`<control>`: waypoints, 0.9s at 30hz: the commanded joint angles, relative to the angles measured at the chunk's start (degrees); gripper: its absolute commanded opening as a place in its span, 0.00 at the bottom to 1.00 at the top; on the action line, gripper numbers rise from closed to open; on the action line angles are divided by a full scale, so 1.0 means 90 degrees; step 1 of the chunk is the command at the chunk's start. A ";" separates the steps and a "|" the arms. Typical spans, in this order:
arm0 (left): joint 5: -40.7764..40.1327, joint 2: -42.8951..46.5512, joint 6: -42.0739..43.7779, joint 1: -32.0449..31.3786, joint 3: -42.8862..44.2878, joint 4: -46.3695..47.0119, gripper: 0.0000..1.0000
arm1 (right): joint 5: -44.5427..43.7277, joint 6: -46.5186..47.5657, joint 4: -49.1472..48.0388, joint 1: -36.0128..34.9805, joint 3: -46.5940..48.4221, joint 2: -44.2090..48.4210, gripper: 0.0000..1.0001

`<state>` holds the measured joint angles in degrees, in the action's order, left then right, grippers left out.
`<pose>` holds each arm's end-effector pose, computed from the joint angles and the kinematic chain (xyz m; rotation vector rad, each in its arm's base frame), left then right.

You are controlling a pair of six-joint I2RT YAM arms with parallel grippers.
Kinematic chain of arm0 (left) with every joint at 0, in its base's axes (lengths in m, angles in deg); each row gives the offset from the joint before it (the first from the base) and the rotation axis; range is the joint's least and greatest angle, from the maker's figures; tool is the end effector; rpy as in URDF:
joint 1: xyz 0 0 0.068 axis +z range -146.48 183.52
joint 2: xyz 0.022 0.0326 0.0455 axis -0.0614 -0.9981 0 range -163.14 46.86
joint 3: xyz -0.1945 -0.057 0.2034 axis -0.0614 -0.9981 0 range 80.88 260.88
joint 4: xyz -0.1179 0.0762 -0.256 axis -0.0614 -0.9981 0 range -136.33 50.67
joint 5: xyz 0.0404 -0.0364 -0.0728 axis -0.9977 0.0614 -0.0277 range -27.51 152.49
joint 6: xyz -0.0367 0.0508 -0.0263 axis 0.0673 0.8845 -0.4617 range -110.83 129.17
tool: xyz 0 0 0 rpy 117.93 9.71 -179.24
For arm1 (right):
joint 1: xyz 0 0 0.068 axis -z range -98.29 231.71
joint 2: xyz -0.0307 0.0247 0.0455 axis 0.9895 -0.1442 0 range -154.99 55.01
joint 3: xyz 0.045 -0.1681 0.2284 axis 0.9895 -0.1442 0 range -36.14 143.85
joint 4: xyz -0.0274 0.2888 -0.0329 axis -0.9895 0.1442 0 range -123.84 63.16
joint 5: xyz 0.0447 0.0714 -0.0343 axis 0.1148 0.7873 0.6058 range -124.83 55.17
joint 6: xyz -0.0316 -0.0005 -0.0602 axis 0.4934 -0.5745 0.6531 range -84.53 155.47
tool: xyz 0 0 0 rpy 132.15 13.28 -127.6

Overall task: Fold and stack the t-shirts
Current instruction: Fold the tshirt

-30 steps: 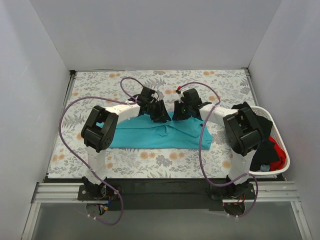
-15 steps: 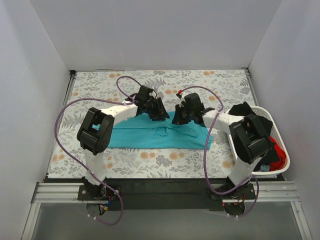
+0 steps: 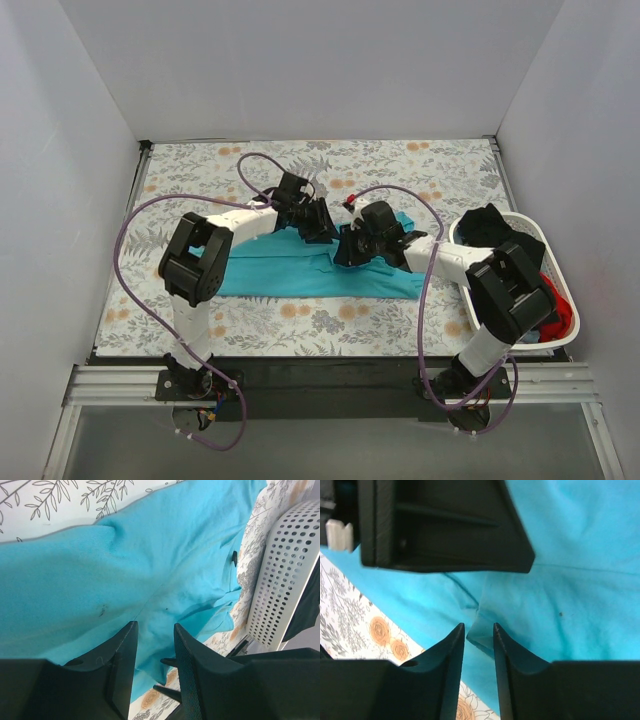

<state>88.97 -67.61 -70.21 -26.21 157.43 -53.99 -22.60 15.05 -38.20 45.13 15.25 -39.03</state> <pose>0.3924 -0.2521 0.1465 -1.0038 2.7182 -1.1910 0.3017 0.2383 0.1690 -0.4479 2.2941 0.7594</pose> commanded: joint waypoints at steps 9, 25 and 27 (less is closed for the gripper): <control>0.0193 -0.0044 0.0820 -0.0319 0.0332 -0.0383 0.33 | -0.0566 -0.0006 -0.0024 -0.0184 -0.0320 0.1200 0.42; -0.0403 0.0190 0.1368 -0.0631 0.0156 -0.1154 0.32 | -0.1964 -0.0260 0.1148 0.0148 -0.0662 0.1425 0.39; -0.0471 0.0200 0.1388 -0.0622 0.0127 -0.1223 0.32 | -0.1935 -0.0308 0.1187 0.0148 -0.0798 0.1445 0.38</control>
<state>86.59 -68.58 -59.47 -31.61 158.64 -62.80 -39.08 13.41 -28.65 46.55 8.93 -26.11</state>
